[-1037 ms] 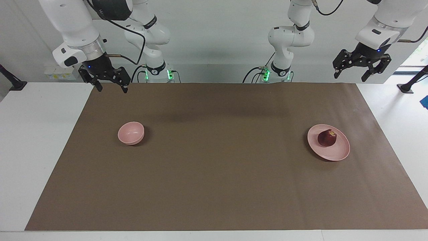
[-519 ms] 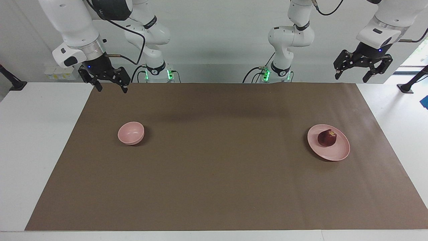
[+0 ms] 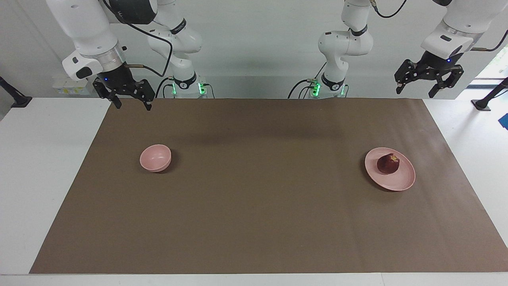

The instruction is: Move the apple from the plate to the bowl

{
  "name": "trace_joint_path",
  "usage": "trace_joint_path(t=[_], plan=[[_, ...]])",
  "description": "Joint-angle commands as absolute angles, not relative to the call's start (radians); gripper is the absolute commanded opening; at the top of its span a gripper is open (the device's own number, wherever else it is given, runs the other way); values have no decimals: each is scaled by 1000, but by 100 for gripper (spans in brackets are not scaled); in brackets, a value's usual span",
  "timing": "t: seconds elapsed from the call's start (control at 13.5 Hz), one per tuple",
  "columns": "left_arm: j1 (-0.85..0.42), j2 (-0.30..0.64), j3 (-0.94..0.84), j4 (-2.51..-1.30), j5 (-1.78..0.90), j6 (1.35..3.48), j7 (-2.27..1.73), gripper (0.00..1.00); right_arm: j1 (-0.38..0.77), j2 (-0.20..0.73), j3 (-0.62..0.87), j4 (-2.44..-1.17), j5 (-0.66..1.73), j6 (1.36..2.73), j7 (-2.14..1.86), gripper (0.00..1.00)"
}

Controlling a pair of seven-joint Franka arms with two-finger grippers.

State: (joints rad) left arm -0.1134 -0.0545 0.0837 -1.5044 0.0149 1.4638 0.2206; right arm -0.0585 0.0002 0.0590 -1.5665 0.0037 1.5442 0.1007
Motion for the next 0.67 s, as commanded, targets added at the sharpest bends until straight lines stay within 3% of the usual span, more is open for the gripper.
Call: trace_joint_path(t=[0.0,0.59], plan=[[-115,-87,84,-1569,26,1497,227,100,-67,-18,63,-1585,28,1551,72,100],[-42,-103,87,-1915,26,1866,235,100,-69,-20,63,-1585,28,1539,71,100]])
